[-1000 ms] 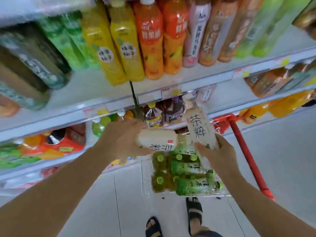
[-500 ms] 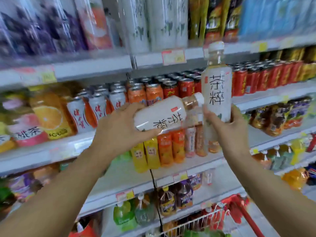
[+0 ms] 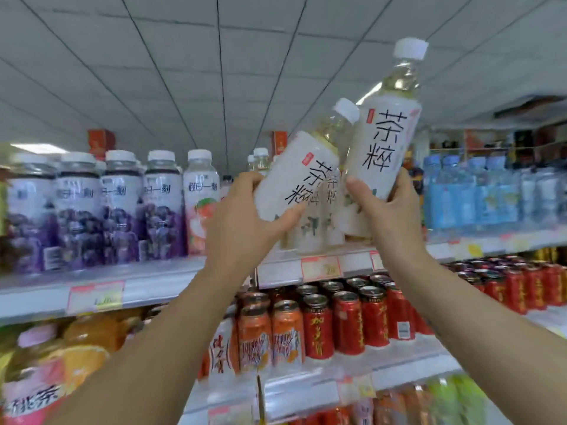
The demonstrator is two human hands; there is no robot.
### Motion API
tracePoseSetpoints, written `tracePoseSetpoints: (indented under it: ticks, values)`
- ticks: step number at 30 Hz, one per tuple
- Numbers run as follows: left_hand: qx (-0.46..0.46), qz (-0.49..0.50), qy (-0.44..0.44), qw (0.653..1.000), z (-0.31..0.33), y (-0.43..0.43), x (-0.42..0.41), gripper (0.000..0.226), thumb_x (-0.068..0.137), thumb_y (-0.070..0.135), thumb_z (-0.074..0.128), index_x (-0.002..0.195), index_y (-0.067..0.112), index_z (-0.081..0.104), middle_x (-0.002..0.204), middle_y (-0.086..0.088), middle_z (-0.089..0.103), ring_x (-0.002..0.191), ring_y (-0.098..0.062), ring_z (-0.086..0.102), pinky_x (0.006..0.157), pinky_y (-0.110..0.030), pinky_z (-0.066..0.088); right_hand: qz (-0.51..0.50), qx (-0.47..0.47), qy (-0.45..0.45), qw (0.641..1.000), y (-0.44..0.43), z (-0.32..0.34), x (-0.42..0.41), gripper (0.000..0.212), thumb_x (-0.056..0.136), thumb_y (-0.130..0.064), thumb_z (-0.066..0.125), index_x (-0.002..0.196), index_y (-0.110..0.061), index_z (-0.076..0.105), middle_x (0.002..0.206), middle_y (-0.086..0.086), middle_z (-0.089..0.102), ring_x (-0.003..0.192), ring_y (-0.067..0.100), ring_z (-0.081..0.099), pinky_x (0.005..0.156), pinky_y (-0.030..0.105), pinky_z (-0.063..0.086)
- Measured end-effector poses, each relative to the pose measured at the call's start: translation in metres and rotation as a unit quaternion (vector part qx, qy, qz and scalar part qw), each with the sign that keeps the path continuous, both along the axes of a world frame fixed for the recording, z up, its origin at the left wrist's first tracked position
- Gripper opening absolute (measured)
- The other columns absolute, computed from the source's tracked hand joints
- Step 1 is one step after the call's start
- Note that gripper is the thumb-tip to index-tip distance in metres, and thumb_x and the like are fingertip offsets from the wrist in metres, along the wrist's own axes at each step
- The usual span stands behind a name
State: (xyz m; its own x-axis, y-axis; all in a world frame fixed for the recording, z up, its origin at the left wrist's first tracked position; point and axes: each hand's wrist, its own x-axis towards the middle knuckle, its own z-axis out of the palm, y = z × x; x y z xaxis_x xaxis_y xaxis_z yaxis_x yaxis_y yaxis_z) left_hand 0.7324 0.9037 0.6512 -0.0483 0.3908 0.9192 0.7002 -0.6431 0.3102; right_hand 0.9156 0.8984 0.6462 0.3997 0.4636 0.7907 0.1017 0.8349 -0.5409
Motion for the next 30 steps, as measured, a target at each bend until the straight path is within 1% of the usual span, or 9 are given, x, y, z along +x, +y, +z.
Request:
tracePoseSetpoints:
  ticks: [4, 9, 13, 17, 19, 22, 26, 28, 30]
  values:
    - [0.017, -0.038, -0.086, 0.995, 0.013, 0.034, 0.02, 0.059, 0.063, 0.058, 0.072, 0.107, 0.032, 0.043, 0.092, 0.019, 0.05, 0.084, -0.006, 0.055, 0.063, -0.026, 0.045, 0.001, 0.009, -0.038, 0.999, 0.034, 0.011, -0.001, 0.052, 0.074, -0.023, 0.077, 0.12, -0.022, 0.052, 0.107, -0.015, 0.064, 0.094, -0.005, 0.062, 0.074, 0.016, 0.053]
    - [-0.019, -0.055, -0.137, 0.989, 0.006, 0.078, 0.033, 0.061, 0.066, 0.059, 0.072, 0.108, 0.032, 0.037, 0.106, 0.007, 0.055, 0.093, -0.014, 0.058, 0.075, -0.039, 0.053, -0.023, -0.015, -0.061, 0.998, 0.078, -0.001, 0.011, 0.063, 0.073, -0.023, 0.078, 0.127, -0.02, 0.046, 0.109, -0.015, 0.061, 0.099, -0.004, 0.058, 0.074, 0.014, 0.053]
    - [-0.039, -0.107, -0.166, 0.979, -0.005, 0.098, 0.042, 0.06, 0.075, 0.045, 0.072, 0.118, 0.026, 0.034, 0.113, 0.005, 0.053, 0.101, -0.015, 0.057, 0.083, -0.034, 0.051, -0.03, -0.03, -0.085, 0.995, 0.101, -0.011, 0.02, 0.055, 0.073, -0.022, 0.077, 0.117, -0.031, 0.046, 0.102, -0.025, 0.056, 0.091, -0.015, 0.053, 0.066, 0.004, 0.047]
    - [-0.032, -0.151, -0.199, 0.968, -0.008, 0.11, 0.049, 0.058, 0.082, 0.04, 0.065, 0.123, 0.035, 0.026, 0.123, 0.001, 0.053, 0.105, -0.012, 0.057, 0.088, -0.03, 0.05, -0.03, -0.039, -0.106, 0.993, 0.114, -0.011, 0.027, 0.058, 0.075, -0.026, 0.076, 0.12, -0.039, 0.041, 0.107, -0.026, 0.056, 0.1, -0.008, 0.054, 0.079, 0.016, 0.047]
    - [-0.042, -0.153, -0.208, 0.965, -0.008, 0.114, 0.051, 0.065, 0.084, 0.042, 0.063, 0.134, 0.033, 0.023, 0.128, -0.001, 0.051, 0.109, -0.015, 0.055, 0.09, -0.033, 0.049, -0.034, -0.041, -0.121, 0.991, 0.118, -0.008, 0.029, 0.061, 0.077, -0.028, 0.074, 0.125, -0.041, 0.037, 0.111, -0.025, 0.054, 0.104, -0.002, 0.054, 0.083, 0.022, 0.046]
    - [-0.059, -0.135, -0.213, 0.966, -0.008, 0.118, 0.052, 0.075, 0.086, 0.044, 0.06, 0.143, 0.029, 0.015, 0.133, -0.002, 0.048, 0.111, -0.017, 0.053, 0.083, -0.026, 0.046, -0.055, -0.051, -0.14, 0.987, 0.127, -0.005, 0.031, 0.071, 0.078, -0.03, 0.072, 0.136, -0.031, 0.032, 0.121, -0.015, 0.052, 0.111, 0.007, 0.052, 0.09, 0.029, 0.046]
    - [-0.044, -0.085, -0.197, 0.976, -0.008, 0.118, 0.059, 0.079, 0.086, 0.043, 0.06, 0.147, 0.026, 0.012, 0.139, -0.003, 0.037, 0.122, -0.018, 0.041, 0.095, -0.029, 0.035, -0.11, -0.062, -0.143, 0.982, 0.14, -0.005, 0.024, 0.092, 0.066, -0.057, 0.064, 0.141, -0.023, 0.025, 0.133, -0.002, 0.046, 0.122, 0.018, 0.046, 0.099, 0.047, 0.045]
    - [-0.048, -0.054, -0.178, 0.981, -0.012, 0.117, 0.063, 0.081, 0.087, 0.043, 0.059, 0.148, 0.027, 0.009, 0.138, -0.006, 0.033, 0.124, -0.021, 0.035, 0.093, -0.03, 0.03, -0.131, -0.064, -0.149, 0.978, 0.143, -0.006, 0.023, 0.09, 0.069, -0.055, 0.063, 0.143, -0.022, 0.022, 0.134, 0.002, 0.043, 0.123, 0.021, 0.044, 0.098, 0.049, 0.044]
    - [-0.062, -0.001, -0.143, 0.988, -0.015, 0.118, 0.065, 0.083, 0.088, 0.047, 0.056, 0.149, 0.026, 0.004, 0.137, -0.011, 0.031, 0.124, -0.025, 0.031, 0.095, -0.036, 0.033, -0.14, -0.058, -0.152, 0.977, 0.141, -0.007, 0.022, 0.086, 0.078, -0.042, 0.065, 0.146, -0.021, 0.017, 0.135, 0.003, 0.041, 0.124, 0.018, 0.041, 0.102, 0.047, 0.042]
